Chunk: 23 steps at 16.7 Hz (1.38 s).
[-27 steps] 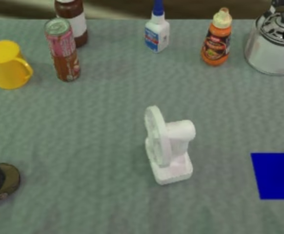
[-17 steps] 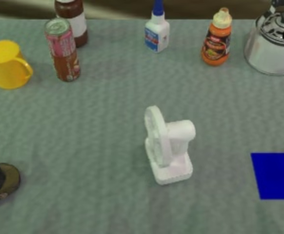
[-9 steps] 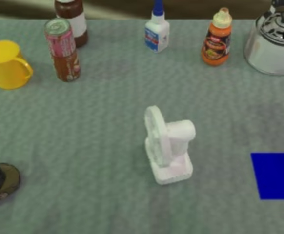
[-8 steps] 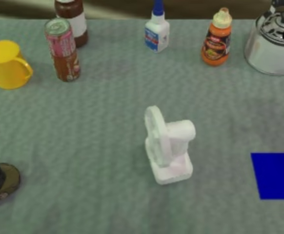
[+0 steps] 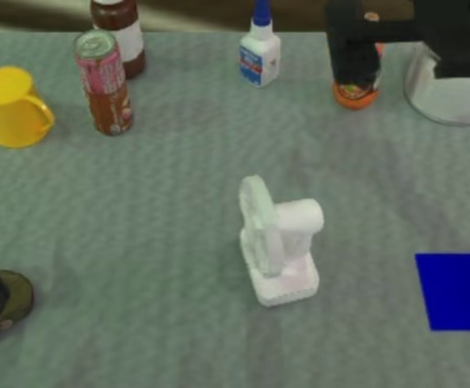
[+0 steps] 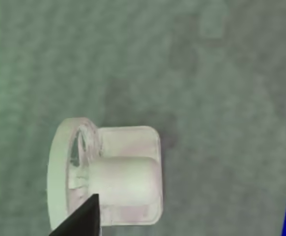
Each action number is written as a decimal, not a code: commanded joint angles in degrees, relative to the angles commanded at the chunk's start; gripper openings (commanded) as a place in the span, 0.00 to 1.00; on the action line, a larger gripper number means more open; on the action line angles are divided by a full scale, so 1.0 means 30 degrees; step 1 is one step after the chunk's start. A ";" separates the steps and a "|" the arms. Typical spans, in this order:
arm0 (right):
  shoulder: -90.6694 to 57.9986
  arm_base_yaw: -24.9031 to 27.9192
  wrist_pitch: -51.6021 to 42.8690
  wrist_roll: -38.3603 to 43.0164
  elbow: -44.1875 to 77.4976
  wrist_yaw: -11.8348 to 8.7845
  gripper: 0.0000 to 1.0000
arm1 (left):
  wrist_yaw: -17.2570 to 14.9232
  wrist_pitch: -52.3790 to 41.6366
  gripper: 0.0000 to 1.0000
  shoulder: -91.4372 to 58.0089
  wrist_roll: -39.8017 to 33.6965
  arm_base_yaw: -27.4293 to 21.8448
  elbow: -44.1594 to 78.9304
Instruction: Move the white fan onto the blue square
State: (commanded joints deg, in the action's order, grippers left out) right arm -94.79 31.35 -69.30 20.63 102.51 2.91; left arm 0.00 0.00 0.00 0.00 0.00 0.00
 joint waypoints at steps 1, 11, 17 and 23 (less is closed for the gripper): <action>-0.1506 0.0543 -0.1037 0.0390 0.1574 -0.0078 1.00 | 0.0000 0.0000 1.00 0.0000 0.0000 0.0000 0.0000; -1.1940 0.4143 -0.8159 0.2958 1.0874 -0.0893 1.00 | 0.0000 0.0000 1.00 0.0000 0.0000 0.0000 0.0000; -1.2185 0.4131 -0.8288 0.2998 1.1014 -0.0907 1.00 | 0.0000 0.0000 1.00 0.0000 0.0000 0.0000 0.0000; -1.1519 0.4195 -0.5771 0.2981 0.7753 -0.0925 1.00 | 0.0000 0.0000 1.00 0.0000 0.0000 0.0000 0.0000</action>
State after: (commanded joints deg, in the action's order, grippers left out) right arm -129.35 43.93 -86.61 29.57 125.77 0.13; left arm 0.00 0.00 0.00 0.00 0.00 0.00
